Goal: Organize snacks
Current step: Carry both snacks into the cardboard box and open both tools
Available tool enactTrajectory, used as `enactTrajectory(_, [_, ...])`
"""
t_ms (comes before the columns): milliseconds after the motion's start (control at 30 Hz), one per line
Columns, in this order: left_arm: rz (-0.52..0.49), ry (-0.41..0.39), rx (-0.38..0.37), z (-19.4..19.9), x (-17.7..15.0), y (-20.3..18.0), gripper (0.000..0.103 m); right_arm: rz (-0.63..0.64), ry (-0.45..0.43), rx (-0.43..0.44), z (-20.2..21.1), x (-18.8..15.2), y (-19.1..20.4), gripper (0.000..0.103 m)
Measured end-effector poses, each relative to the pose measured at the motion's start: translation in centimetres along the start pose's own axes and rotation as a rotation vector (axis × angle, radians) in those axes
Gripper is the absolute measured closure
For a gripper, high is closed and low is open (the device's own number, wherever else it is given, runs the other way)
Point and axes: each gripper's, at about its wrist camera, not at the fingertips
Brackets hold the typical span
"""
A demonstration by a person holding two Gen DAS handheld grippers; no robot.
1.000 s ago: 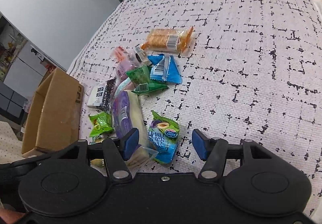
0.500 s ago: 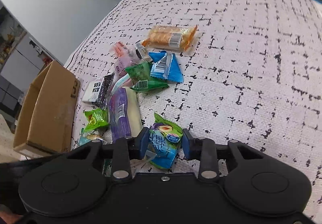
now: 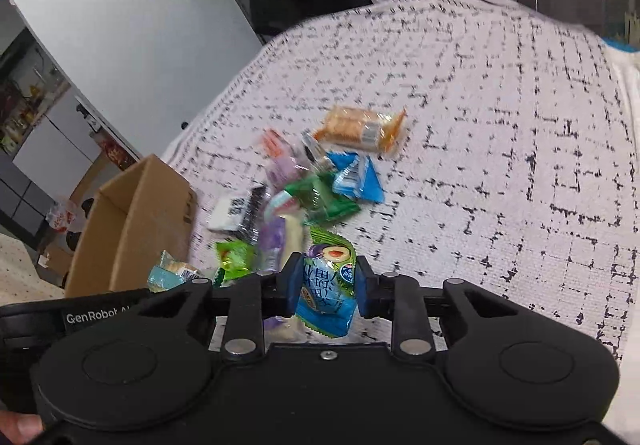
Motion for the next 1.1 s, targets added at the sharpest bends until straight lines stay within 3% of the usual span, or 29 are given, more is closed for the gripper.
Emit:
enactTrajectory(767, [0.087,-0.145,-0.069,8.8,4.7,6.2,0.052,0.070,-0.108,0.095,4.3,4.1,10.3,0.076])
enactTrajectory(1100, [0.112,-0.185,-0.065,10.6,6.8,10.0,0.052,0.116,-0.114,0.103,3.5,4.9,14.6,0.076])
Point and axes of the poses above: each gripper's, at about its wrist camera, not at the fingertips, and z roughly against the way its jaws point, y to its left, x to its top, and after that the axes turned 15 degrees about z, right-handed
